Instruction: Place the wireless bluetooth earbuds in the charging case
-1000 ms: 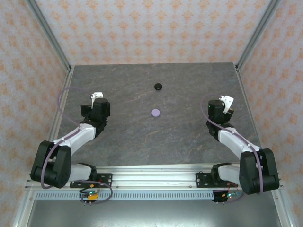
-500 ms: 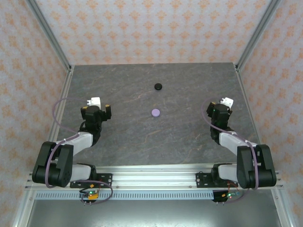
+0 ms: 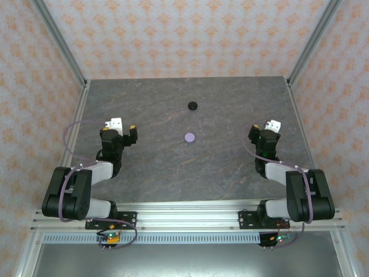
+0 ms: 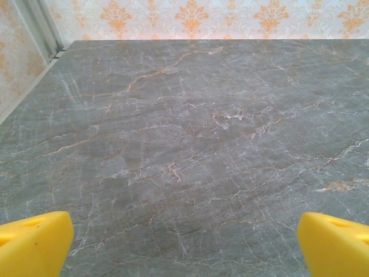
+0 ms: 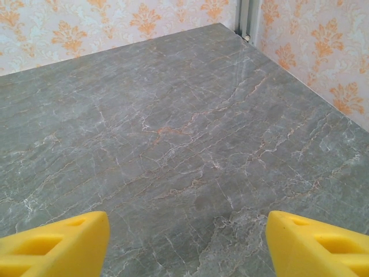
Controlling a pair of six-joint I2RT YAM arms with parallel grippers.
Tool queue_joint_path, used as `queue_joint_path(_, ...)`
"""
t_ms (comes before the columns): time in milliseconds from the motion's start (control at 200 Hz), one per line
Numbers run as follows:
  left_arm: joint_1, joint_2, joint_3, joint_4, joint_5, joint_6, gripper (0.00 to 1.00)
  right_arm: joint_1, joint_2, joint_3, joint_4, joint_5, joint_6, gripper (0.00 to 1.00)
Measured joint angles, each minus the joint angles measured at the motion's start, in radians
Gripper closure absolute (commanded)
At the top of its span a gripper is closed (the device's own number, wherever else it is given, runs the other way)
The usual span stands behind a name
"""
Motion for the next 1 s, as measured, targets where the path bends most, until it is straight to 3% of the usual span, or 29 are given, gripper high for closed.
queue_joint_path(330, 0.0, 0.068, -0.005, 0.063, 0.005, 0.0, 0.0, 0.0, 0.09, -0.003, 0.09, -0.002, -0.01, 0.2)
queue_joint_path(415, 0.0, 0.095, -0.004, 0.071, 0.006, 0.0, 0.0, 0.0, 0.125, -0.003, 0.103, -0.008, -0.012, 0.07)
queue_joint_path(435, 0.0, 0.1, -0.003, 0.069, 0.006, 0.0, 0.0, 0.0, 0.134, -0.003, 0.106, -0.008, -0.021, 0.0)
queue_joint_path(1001, 0.0, 0.122, 0.053, 0.014, -0.003, 0.0, 0.0, 0.0, 0.179, 0.042, 0.08, -0.006, -0.018, 0.01)
